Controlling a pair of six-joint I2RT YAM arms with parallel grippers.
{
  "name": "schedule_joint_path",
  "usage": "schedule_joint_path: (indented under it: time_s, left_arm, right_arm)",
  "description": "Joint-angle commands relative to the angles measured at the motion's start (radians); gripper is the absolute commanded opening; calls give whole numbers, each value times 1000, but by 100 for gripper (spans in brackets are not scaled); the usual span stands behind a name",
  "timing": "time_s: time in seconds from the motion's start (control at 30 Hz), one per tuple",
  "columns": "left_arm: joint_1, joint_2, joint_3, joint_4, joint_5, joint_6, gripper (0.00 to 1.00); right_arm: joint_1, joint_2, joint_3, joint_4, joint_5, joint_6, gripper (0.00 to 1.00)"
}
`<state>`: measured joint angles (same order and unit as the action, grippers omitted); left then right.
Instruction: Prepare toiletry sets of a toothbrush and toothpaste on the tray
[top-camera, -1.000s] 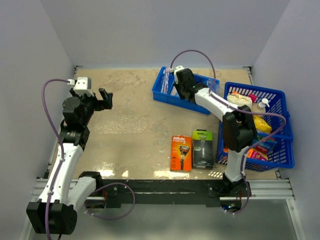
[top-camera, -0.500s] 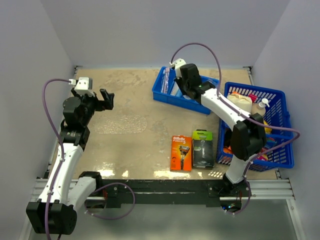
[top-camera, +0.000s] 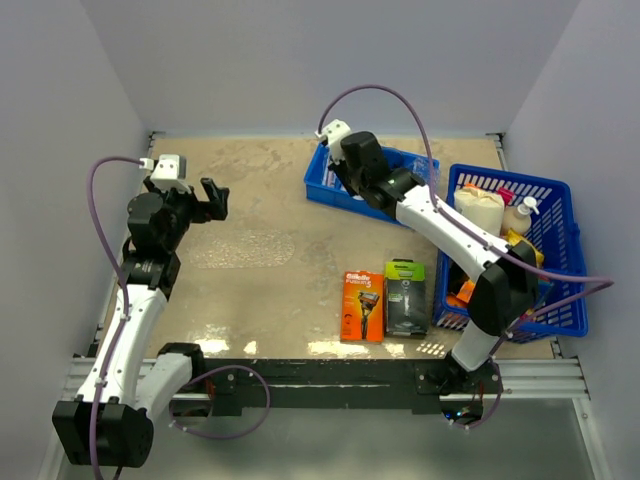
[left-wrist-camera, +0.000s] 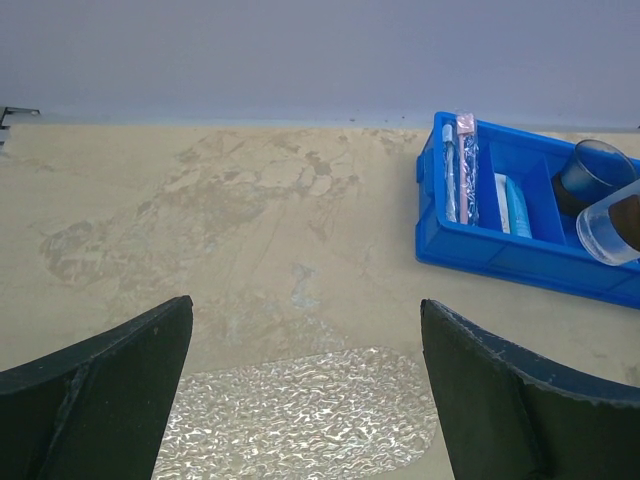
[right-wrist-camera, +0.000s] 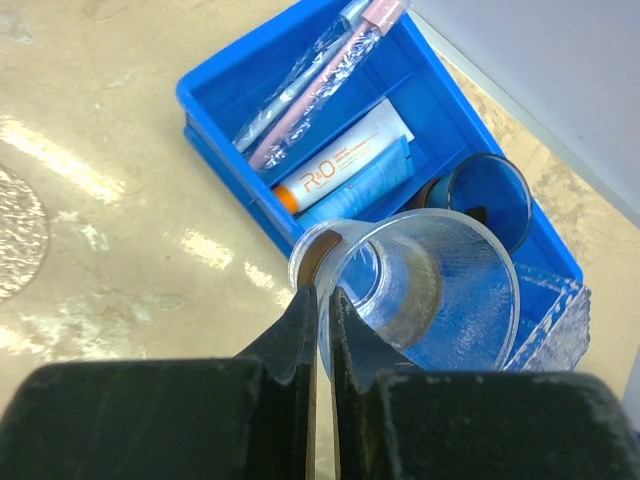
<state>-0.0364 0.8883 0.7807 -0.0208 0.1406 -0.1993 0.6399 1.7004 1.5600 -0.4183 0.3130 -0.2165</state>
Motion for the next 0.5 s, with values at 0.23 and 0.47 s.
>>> schedule_joint_path:
  time_s: [0.23, 0.47]
  left_arm:
    - [-11, 8, 22, 22, -47, -25, 100]
    - [-20, 14, 45, -66, -228, -25, 100]
  right_arm:
    - [208, -18, 163, -82, 201, 262, 0]
    - [316, 106, 201, -54, 199, 420, 0]
